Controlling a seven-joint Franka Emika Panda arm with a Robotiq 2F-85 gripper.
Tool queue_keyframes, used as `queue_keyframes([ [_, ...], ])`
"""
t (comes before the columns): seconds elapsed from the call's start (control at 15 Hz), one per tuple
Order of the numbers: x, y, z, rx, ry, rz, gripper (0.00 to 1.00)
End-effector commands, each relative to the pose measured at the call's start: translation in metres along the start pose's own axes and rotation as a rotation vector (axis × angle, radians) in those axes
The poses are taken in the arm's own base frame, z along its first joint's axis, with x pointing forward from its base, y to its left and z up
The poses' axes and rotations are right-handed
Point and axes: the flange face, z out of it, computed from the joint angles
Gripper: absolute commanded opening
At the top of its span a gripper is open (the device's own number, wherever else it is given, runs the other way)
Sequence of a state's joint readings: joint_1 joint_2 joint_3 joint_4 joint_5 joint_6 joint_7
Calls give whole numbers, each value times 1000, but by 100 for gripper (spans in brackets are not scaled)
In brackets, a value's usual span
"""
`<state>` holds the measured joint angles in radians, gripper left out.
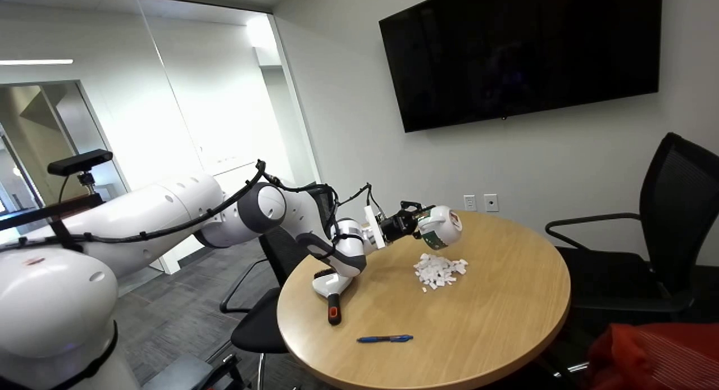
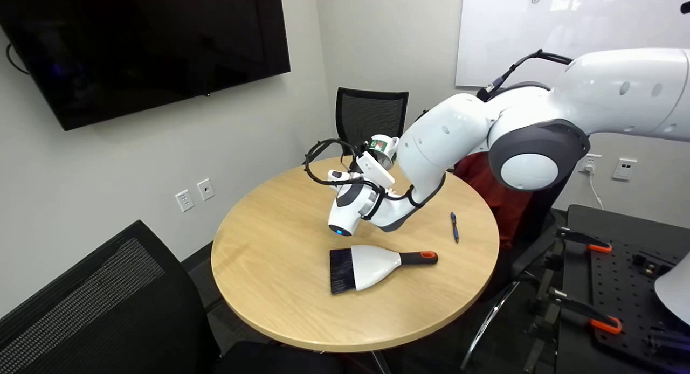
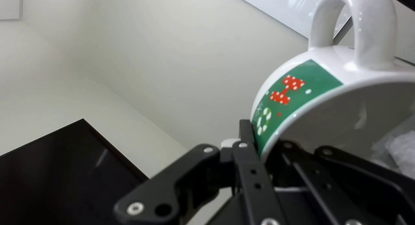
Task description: Remove the objects from the cup and put them on the table
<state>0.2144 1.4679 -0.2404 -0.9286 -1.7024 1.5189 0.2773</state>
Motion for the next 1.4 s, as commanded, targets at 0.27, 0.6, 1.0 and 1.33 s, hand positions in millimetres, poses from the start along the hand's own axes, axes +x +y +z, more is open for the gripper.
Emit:
queue_keyframes([
  [0.27, 0, 24, 14, 130, 16, 30, 3],
  [0.6, 0, 35, 29, 254, 32, 90, 3],
  [1.0, -2, 61, 47, 376, 64, 186, 3],
  [1.33, -5, 87, 63, 514, 123, 303, 3],
])
